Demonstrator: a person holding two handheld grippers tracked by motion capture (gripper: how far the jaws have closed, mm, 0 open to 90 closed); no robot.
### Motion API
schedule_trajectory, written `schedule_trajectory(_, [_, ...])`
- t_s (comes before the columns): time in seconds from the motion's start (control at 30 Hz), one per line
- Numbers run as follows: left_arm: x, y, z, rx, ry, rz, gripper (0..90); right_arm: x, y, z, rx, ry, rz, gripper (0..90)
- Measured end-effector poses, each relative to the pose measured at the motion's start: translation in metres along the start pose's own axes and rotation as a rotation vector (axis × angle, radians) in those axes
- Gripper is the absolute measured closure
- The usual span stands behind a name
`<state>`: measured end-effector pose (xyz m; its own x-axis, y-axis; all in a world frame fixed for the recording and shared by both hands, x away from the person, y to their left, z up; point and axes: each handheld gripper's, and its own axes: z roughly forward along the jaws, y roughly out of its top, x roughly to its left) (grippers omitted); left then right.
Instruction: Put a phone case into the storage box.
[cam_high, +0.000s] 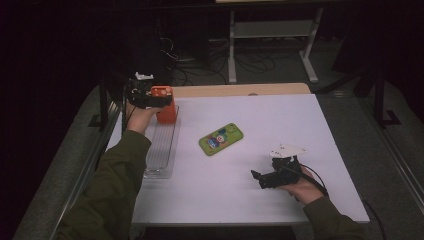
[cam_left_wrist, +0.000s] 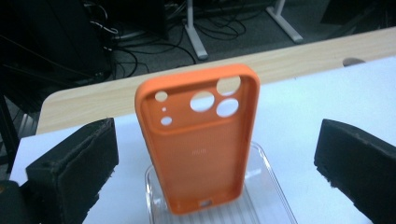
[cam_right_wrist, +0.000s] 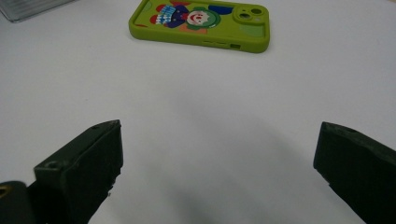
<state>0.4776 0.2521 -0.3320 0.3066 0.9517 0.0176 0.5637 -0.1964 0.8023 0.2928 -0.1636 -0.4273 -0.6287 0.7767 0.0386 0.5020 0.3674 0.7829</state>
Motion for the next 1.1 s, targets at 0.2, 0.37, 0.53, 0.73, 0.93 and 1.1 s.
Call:
schedule_trajectory(0.2, [0.002,-0.006,-0.013,0.0,-0.022,0.005,0.0,-0.001,-0.002,-0.001,0.006,0.002,-0.006,1.0])
schedule_trajectory(0.37, [0.002,-0.014,-0.022,0.005,-0.045,0.007,0.0,-0.002,-0.003,-0.002,0.004,0.004,-0.005,1.0])
schedule_trajectory(0.53, [-0.003,-0.022,-0.03,0.009,-0.079,0.02,0.0,0.001,0.0,-0.002,-0.007,0.009,0.01,1.0])
schedule_trajectory(0.73, [-0.012,-0.026,-0.037,0.015,-0.128,0.047,0.0,0.0,-0.001,-0.002,-0.004,0.01,-0.001,1.0])
schedule_trajectory(0.93, [-0.022,-0.027,-0.041,0.017,-0.185,0.072,0.0,-0.001,-0.001,-0.001,-0.006,0.012,0.0,1.0])
schedule_trajectory(1.1, [-0.031,-0.027,-0.043,0.007,-0.253,0.093,0.0,-0.002,0.0,0.001,-0.002,0.014,-0.016,1.0])
